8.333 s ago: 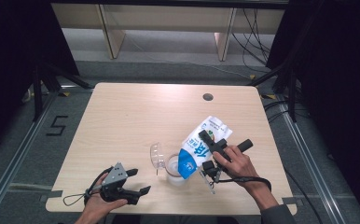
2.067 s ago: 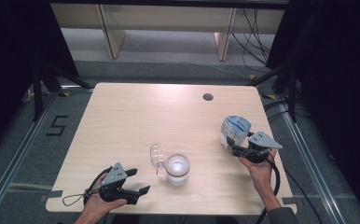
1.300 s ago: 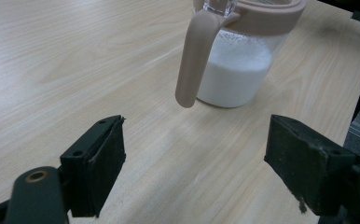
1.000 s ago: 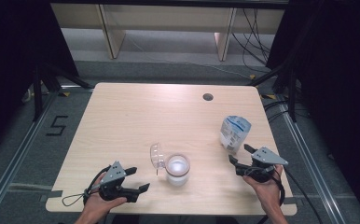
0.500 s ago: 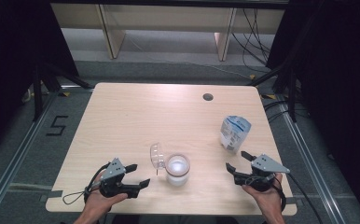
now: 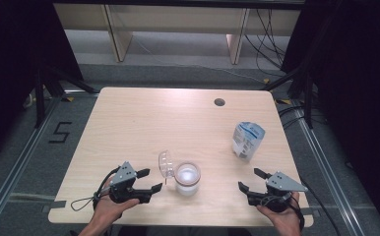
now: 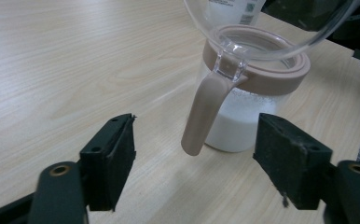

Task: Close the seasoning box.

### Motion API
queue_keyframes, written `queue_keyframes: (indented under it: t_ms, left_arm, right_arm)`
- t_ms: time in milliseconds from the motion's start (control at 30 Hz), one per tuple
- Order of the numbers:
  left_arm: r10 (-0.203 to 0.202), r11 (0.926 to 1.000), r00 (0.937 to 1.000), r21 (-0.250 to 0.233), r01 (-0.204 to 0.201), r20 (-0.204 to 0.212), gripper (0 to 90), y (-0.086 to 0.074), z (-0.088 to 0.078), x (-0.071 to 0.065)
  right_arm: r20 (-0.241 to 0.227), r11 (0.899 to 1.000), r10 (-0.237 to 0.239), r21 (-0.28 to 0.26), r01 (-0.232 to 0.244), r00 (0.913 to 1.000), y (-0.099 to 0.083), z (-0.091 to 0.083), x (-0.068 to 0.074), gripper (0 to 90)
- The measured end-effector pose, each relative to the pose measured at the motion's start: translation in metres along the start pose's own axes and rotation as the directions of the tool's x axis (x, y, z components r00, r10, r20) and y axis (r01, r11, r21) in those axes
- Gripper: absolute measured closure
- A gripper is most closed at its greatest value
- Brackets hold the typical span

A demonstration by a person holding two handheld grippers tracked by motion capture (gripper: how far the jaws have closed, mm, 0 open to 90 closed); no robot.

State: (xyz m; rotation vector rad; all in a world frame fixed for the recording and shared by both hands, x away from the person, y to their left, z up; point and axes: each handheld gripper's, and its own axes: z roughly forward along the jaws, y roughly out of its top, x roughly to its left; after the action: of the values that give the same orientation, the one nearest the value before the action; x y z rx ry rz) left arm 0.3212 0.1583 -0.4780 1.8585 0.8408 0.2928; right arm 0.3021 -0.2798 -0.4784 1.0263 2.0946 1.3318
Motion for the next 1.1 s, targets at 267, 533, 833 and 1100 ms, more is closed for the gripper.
queue_keyframes:
  t_ms: [267,533,833,1100]
  left_arm:
    - [0.031,0.9989,0.9995,-0.033,-0.032,-0.006,63.4,0.008,-0.001,0.005]
    - [0.075,0.9959,0.9971,-0.051,-0.075,-0.010,89.1,0.017,-0.001,0.001]
    - [0.067,0.9962,0.9978,-0.055,-0.067,0.002,89.5,0.025,0.003,-0.005]
    - [0.073,0.9956,0.9973,-0.059,-0.073,0.004,89.4,0.031,0.003,-0.008]
  right_arm:
    - [-0.010,1.000,0.013,0.009,-0.013,0.9999,-0.001,-0.002,0.005,25.4]
    - [-0.012,1.000,-0.008,0.006,0.008,0.9999,-0.001,-0.001,0.003,25.8]
    - [-0.014,1.000,-0.006,0.012,0.006,0.9999,-0.001,-0.001,0.004,26.1]
    - [-0.015,1.000,0.002,0.012,-0.002,0.9999,0.000,-0.002,0.006,26.2]
